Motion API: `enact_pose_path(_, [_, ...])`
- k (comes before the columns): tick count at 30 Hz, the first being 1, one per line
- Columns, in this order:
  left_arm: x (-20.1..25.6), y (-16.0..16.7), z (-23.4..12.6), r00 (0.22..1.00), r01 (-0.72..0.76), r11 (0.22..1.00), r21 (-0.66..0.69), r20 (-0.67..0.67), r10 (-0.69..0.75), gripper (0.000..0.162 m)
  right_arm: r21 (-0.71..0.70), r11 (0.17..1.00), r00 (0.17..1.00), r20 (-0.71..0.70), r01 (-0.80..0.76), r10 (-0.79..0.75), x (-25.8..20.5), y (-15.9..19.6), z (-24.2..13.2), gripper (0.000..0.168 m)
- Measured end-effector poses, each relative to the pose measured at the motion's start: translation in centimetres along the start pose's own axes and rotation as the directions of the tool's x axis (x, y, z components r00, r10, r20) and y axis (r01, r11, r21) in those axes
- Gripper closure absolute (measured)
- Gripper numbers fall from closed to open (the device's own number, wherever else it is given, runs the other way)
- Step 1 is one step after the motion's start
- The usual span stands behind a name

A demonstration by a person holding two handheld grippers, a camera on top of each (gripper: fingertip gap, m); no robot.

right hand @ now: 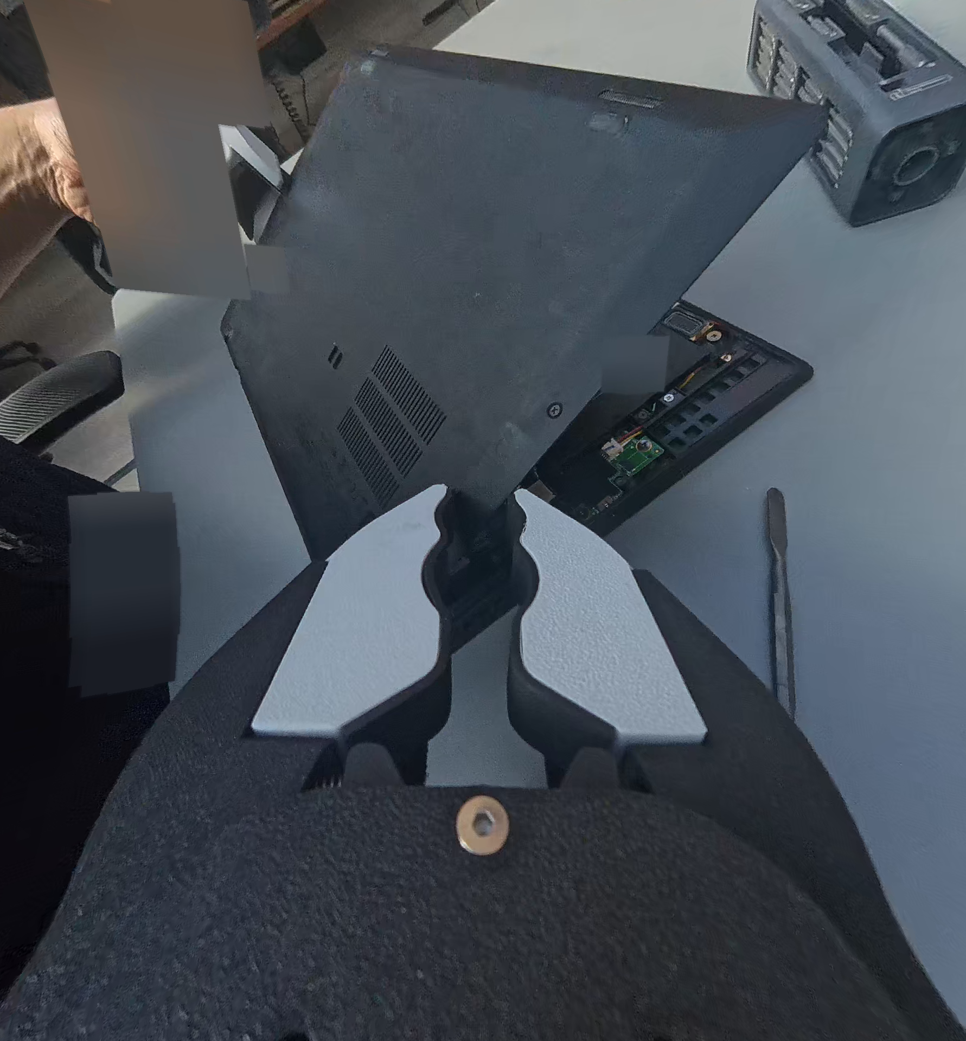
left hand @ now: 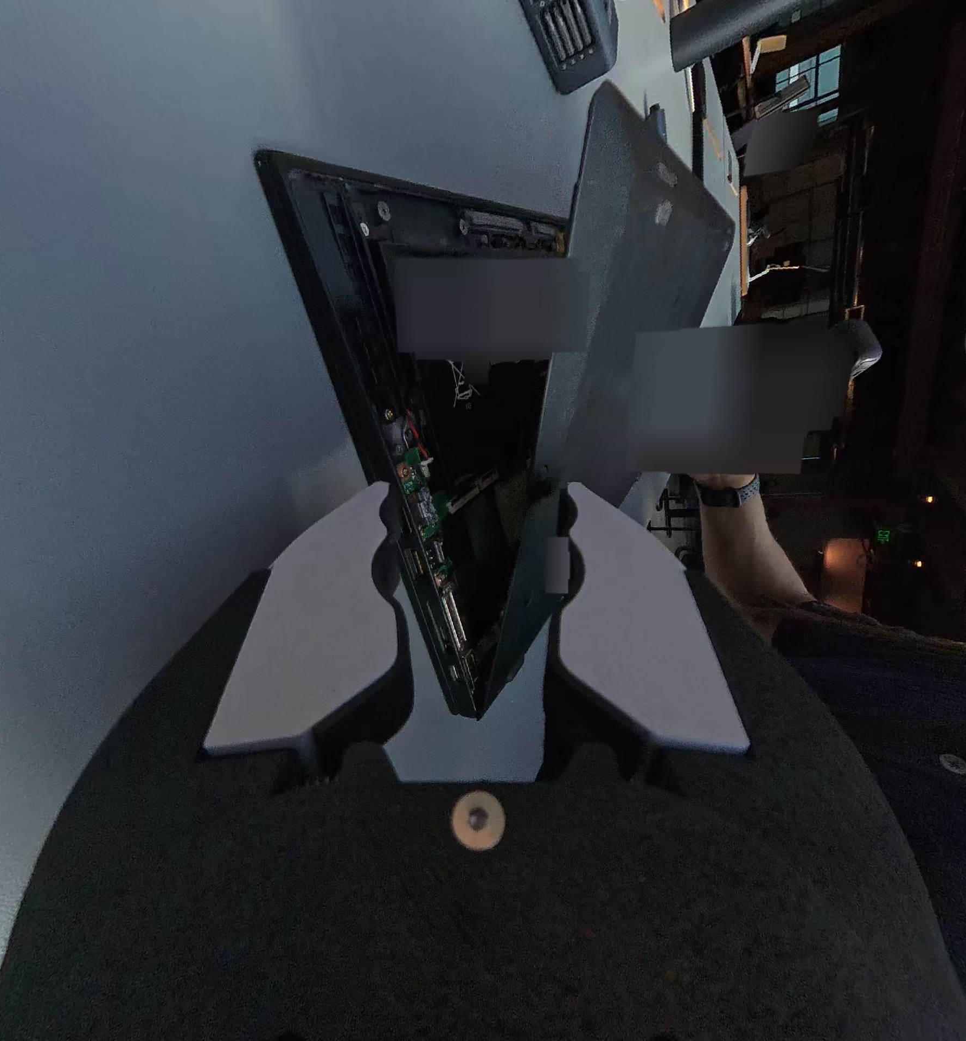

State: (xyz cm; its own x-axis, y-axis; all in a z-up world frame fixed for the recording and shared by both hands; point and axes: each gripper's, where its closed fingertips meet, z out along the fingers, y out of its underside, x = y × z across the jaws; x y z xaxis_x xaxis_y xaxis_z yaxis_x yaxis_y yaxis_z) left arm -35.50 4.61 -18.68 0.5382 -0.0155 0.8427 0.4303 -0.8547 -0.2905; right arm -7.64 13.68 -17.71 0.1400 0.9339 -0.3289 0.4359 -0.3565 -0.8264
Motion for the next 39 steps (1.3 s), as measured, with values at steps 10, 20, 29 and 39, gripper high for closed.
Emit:
enact_pose_path(10, [1.5,3.5,-0.3,0.984,-0.144,0.989,-0.021,-0.111,0.140,0.155,-0.013,1.000,1.000,-0.011,0.019,-0.019,-0.1,0.2,-0.1,0.151])
enact_pose_path(20, [2.8,3.5,-0.8,0.901,-0.383,0.918,0.099,-0.178,0.395,0.158,-0.018,0.975,0.966,0.132,-0.221,0.221,-1.5,1.5,-0.4,0.149])
enact_pose_path(29, [3.9,3.8,-1.3,0.860,-0.432,0.886,0.166,-0.220,0.460,0.158,-0.054,0.976,0.955,0.197,-0.213,0.220,-3.0,2.5,-0.3,0.156])
enact_pose_path(39, [4.5,3.7,-1.6,0.923,-0.272,0.952,0.142,-0.242,0.300,0.158,-0.033,0.946,0.912,0.255,-0.323,0.321,-3.9,1.8,-1.1,0.160])
